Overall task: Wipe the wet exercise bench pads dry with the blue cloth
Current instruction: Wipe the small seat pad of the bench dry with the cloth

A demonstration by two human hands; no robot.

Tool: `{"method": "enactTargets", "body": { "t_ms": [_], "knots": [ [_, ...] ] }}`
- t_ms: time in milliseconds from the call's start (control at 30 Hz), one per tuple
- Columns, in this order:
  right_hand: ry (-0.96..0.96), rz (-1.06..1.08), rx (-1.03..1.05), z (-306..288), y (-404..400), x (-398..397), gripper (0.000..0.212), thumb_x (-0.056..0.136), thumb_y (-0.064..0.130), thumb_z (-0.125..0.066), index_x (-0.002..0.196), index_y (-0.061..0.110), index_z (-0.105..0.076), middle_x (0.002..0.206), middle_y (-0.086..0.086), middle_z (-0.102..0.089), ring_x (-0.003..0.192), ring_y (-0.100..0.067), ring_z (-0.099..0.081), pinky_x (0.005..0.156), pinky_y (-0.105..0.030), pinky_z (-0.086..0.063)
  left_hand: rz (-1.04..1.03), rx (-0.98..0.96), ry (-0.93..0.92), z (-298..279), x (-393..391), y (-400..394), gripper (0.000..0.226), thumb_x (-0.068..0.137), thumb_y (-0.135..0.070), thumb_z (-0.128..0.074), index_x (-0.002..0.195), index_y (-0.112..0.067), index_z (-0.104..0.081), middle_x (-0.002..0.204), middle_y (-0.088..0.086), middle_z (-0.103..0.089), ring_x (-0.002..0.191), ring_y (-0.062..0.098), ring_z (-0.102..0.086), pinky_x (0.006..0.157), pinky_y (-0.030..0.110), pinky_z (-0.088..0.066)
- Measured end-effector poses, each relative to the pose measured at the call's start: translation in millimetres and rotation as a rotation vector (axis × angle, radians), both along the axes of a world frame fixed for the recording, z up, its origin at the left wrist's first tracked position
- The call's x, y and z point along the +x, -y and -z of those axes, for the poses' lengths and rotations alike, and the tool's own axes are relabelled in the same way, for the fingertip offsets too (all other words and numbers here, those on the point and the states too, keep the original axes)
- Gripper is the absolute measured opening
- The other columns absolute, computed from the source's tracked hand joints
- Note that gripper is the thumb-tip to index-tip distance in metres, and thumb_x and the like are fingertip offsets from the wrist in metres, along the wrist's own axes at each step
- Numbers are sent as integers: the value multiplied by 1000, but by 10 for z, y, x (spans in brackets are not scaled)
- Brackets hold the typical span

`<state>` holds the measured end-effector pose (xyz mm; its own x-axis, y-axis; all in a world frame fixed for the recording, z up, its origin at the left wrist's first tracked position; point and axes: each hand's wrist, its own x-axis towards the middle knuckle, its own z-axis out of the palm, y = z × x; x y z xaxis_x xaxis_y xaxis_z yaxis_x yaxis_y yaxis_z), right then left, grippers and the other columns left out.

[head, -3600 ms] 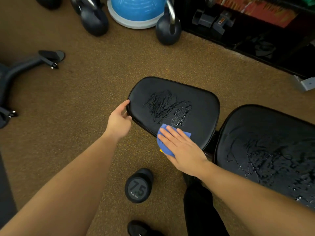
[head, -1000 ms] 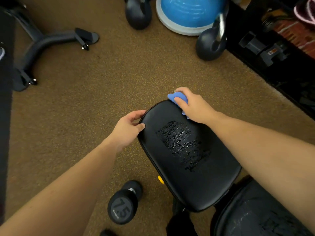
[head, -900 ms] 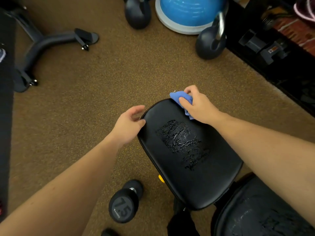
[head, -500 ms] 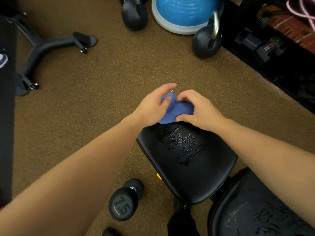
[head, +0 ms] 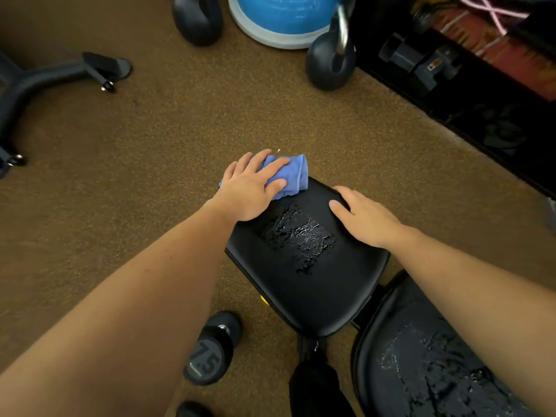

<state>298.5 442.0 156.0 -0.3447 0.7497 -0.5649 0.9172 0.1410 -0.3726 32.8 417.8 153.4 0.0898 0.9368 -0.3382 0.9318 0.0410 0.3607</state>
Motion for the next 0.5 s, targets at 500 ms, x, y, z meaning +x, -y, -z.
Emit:
{"method": "enactTargets", "body": {
  "t_ms": [500],
  "knots": [
    [46, 0, 64, -63, 81, -94, 52, 105, 49, -26, 153, 28, -26, 156, -5, -37, 138, -32, -40, 111, -49, -32, -520, 35, 163, 75, 61, 990, 55, 106, -44, -24, 159, -35, -13, 168, 1, 3, 153, 32, 1, 122, 49, -7]
  ]
}}
